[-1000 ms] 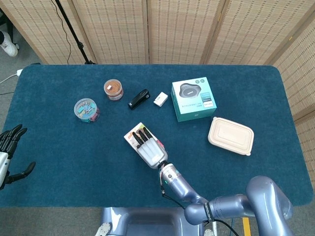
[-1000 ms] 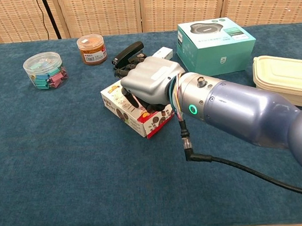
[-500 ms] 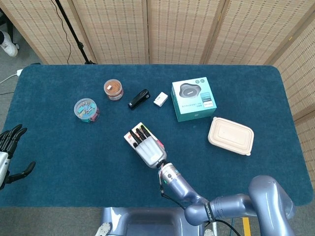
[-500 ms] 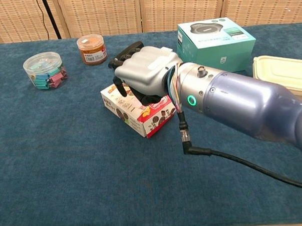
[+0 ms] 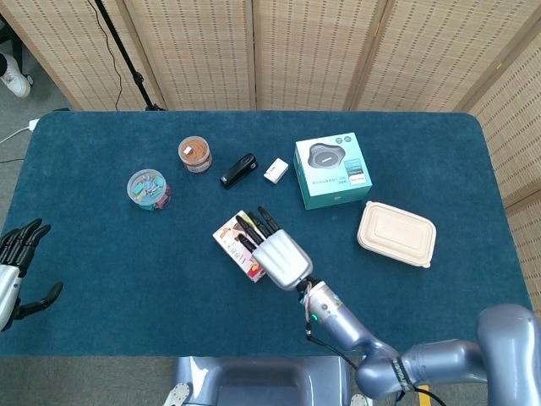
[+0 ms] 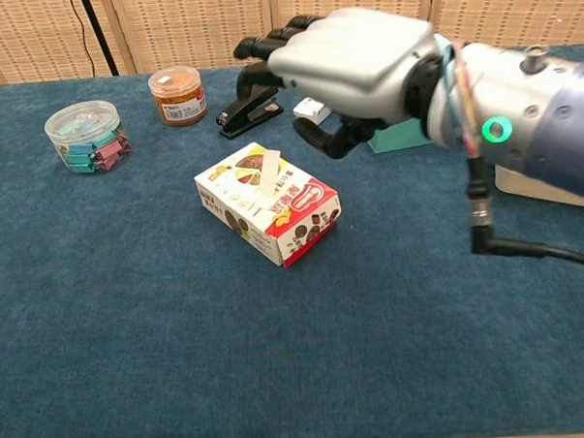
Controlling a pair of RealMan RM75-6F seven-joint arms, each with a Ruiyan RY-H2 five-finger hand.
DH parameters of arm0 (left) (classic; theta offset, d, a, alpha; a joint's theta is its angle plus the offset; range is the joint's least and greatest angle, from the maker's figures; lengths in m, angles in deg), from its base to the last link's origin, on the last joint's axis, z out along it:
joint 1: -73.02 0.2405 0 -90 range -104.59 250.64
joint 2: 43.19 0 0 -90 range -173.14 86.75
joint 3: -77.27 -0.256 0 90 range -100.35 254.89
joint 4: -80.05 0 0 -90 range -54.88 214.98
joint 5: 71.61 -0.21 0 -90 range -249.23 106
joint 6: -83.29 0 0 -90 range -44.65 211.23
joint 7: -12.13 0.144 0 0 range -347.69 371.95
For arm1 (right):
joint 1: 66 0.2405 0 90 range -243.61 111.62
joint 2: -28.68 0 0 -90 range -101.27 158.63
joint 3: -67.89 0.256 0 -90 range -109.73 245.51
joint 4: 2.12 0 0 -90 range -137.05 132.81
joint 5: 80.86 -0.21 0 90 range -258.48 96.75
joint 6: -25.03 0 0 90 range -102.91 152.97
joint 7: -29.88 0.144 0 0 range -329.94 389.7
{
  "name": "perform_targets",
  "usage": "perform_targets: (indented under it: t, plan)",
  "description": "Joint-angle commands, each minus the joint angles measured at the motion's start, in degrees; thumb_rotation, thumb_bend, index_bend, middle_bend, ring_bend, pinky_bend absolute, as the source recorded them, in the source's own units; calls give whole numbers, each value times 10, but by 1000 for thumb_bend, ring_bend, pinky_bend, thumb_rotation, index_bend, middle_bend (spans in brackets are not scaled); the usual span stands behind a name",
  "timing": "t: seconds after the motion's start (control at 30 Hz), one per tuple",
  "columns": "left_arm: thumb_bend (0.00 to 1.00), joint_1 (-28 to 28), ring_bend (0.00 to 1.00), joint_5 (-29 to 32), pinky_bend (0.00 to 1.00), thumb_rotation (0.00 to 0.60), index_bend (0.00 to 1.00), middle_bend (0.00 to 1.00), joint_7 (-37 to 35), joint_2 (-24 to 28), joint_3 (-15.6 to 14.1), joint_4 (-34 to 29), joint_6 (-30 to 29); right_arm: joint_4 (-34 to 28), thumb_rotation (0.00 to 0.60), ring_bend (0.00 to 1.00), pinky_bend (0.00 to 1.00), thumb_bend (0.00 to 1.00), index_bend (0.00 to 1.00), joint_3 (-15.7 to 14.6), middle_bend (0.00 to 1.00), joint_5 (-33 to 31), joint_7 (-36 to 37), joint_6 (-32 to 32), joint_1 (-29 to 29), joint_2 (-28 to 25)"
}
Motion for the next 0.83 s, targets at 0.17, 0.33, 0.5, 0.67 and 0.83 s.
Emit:
perform_targets:
  t: [0.17, 0.33, 0.5, 0.67, 0.83]
  plan:
    - [246, 19, 0, -13, 0, 600, 0, 0, 3, -29, -13, 22, -22, -14, 600, 0, 0, 0, 0, -64, 0, 161, 169, 80, -93, -110]
    - [226, 35, 0, -20, 0, 600, 0, 0, -11, -54, -22, 50, -41, 23, 600, 0, 0, 0, 0, -95, 0, 244, 249, 166, -161, -155]
    - [226, 43, 0, -30, 0, 600, 0, 0, -11, -71, -23, 78, -57, 93, 600, 0, 0, 0, 0, -118, 0, 285, 342, 237, -227, -170]
    - [226, 45, 0, -36, 0, 600, 0, 0, 2, -81, -22, 92, -63, 186, 600, 0, 0, 0, 0, -121, 0, 278, 430, 276, -287, -152]
    - [227, 45, 0, -39, 0, 600, 0, 0, 18, -88, -20, 99, -66, 248, 600, 0, 0, 0, 0, -109, 0, 266, 463, 289, -320, -126]
